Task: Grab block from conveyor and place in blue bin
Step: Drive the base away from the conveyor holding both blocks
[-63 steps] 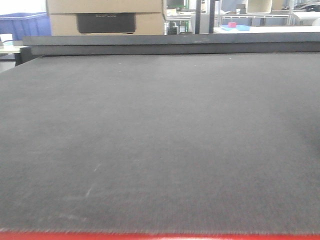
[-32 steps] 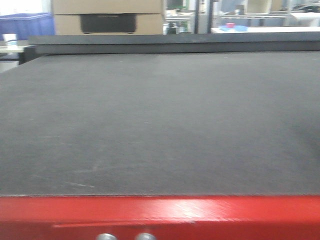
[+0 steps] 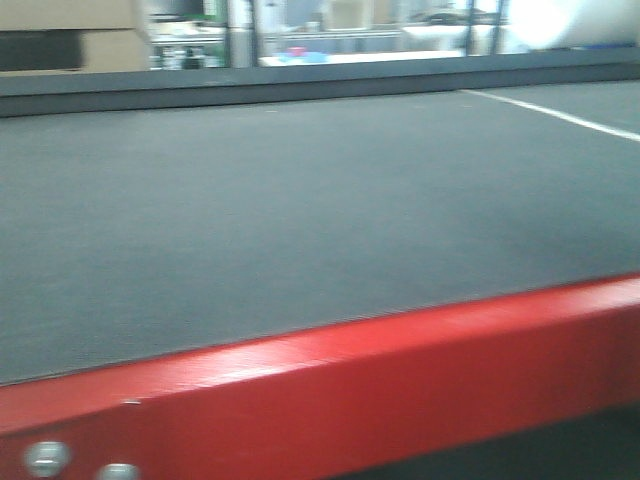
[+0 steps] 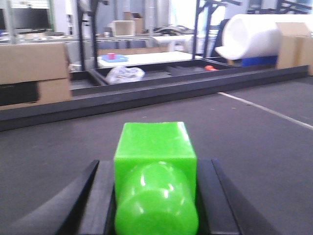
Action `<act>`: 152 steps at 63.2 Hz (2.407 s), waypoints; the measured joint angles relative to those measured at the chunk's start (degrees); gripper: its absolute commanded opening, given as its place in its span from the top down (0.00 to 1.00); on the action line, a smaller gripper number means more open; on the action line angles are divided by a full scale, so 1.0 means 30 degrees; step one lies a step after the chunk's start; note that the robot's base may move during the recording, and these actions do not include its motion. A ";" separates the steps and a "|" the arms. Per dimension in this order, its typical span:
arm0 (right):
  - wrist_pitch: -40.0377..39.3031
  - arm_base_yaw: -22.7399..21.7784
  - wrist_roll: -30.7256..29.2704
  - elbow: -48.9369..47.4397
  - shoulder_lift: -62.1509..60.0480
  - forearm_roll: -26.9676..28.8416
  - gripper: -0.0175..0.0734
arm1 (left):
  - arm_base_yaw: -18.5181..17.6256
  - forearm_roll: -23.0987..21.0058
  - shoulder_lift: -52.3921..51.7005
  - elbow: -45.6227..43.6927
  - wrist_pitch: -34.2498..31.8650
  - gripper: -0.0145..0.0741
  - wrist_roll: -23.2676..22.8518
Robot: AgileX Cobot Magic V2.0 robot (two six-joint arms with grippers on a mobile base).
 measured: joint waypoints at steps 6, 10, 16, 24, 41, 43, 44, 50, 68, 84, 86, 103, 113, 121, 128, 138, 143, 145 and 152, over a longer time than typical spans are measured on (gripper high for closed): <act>0.0000 0.0000 0.0000 0.0000 0.0000 0.0000 0.99 | 0.0000 0.0000 0.0000 0.0000 0.0000 0.96 0.0000; 0.0000 0.0000 0.0000 0.0000 0.0000 0.0000 0.99 | 0.0000 0.0000 0.0000 0.0000 0.0000 0.96 0.0000; 0.0000 0.0000 0.0000 0.0000 0.0000 0.0000 0.99 | 0.0000 0.0000 0.0000 0.0000 0.0000 0.96 0.0000; 0.0000 0.0000 0.0000 0.0000 0.0000 0.0000 0.99 | 0.0000 0.0000 0.0000 0.0000 0.0000 0.96 0.0000; 0.0000 0.0000 0.0000 0.0000 0.0000 0.0000 0.99 | 0.0000 0.0000 0.0000 0.0000 0.0000 0.96 0.0000; 0.0000 0.0000 0.0000 0.0000 0.0000 0.0000 0.99 | 0.0000 0.0000 0.0000 0.0000 0.0000 0.96 0.0000; 0.0000 0.0000 0.0000 0.0000 0.0000 0.0000 0.99 | 0.0000 0.0000 0.0000 0.0000 0.0000 0.96 0.0000; 0.0000 0.0000 0.0000 0.0000 0.0000 0.0000 0.99 | 0.0000 0.0000 0.0000 0.0000 0.0000 0.96 0.0000; 0.0000 0.0000 0.0000 0.0000 -0.0035 0.0000 0.99 | 0.0000 0.0000 0.0000 0.0000 0.0000 0.96 0.0000; 0.0000 0.0000 0.0000 0.0000 -0.0035 0.0000 0.99 | 0.0000 0.0000 0.0000 0.0000 0.0000 0.96 0.0000; 0.0000 0.0000 0.0000 0.0000 -0.0035 0.0000 0.99 | 0.0000 0.0000 0.0000 0.0000 0.0000 0.96 0.0000; 0.0000 0.0000 0.0000 0.0000 -0.0035 0.0000 0.99 | 0.0000 0.0000 0.0000 0.0000 0.0000 0.96 0.0000; 0.0000 0.0000 0.0000 0.0000 -0.0035 0.0000 0.99 | 0.0000 0.0000 0.0000 0.0000 0.0000 0.96 0.0000; 0.0000 0.0000 0.0000 0.0000 -0.0035 0.0000 0.99 | 0.0000 0.0000 0.0000 0.0000 0.0000 0.96 0.0000; 0.0000 0.0000 0.0000 0.0000 -0.0035 0.0000 0.99 | 0.0000 0.0000 0.0000 0.0000 0.0000 0.96 0.0000; 0.0000 0.0000 0.0000 0.0000 -0.0035 0.0000 0.99 | 0.0000 0.0000 0.0000 0.0000 0.0000 0.96 0.0000; 0.0000 0.0000 0.0000 0.0000 -0.0035 0.0000 0.99 | 0.0000 0.0000 0.0000 0.0000 0.0000 0.96 0.0000; 0.0000 0.0000 0.0000 0.0000 -0.0035 0.0000 0.99 | 0.0000 0.0000 0.0000 0.0000 0.0000 0.96 0.0000; 0.0000 0.0000 0.0000 0.0000 -0.0068 0.0000 0.99 | 0.0000 0.0000 0.0000 0.0000 0.0000 0.96 0.0000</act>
